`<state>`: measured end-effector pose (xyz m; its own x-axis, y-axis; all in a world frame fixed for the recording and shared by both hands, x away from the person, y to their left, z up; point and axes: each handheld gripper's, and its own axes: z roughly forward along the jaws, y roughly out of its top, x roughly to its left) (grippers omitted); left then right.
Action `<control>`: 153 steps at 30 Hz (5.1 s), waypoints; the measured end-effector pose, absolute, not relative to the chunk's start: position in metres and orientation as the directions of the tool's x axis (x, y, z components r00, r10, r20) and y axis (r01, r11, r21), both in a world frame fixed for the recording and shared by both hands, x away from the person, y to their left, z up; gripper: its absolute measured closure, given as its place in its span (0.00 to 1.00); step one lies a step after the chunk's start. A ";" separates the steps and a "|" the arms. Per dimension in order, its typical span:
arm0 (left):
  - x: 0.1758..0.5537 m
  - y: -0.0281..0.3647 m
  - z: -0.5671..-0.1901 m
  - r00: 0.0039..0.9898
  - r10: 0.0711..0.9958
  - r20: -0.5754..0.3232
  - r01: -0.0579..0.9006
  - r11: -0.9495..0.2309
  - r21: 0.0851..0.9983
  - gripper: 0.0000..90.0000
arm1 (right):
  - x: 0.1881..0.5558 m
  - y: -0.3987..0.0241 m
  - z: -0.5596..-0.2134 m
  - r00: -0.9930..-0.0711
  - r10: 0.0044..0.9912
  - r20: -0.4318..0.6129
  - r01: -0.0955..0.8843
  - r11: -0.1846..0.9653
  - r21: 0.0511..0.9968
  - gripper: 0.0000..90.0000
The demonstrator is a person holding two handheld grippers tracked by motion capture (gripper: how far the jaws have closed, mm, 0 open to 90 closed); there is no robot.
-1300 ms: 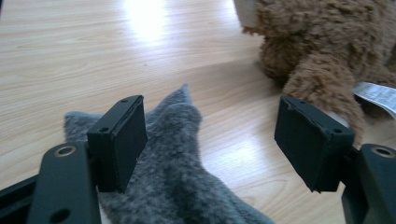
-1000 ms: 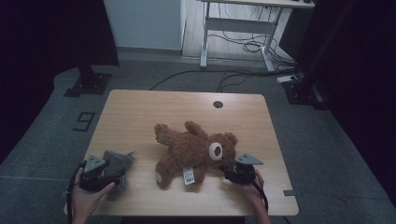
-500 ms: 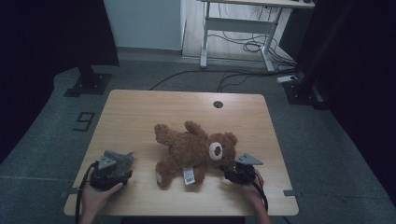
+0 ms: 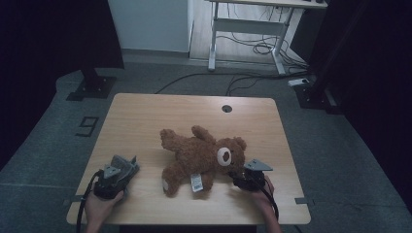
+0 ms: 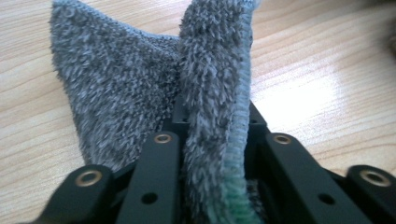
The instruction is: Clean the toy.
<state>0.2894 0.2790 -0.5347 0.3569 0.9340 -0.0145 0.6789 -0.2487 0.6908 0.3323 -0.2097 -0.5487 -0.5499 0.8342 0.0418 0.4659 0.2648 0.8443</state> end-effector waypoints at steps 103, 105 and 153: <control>0.323 0.037 -0.490 0.784 0.621 0.002 0.371 -0.470 0.801 0.86 | 0.334 -0.218 -0.549 -0.615 0.780 0.114 0.451 0.231 0.862 0.59; 0.323 0.052 -0.489 0.767 0.641 0.006 0.379 -0.462 0.802 0.86 | 0.334 -0.218 -0.549 -0.617 0.779 0.113 0.451 0.233 0.862 0.59; 0.316 -0.008 -0.451 0.824 0.566 0.024 0.287 -0.455 0.843 0.86 | 0.332 -0.219 -0.549 -0.630 0.768 0.114 0.449 0.241 0.861 0.59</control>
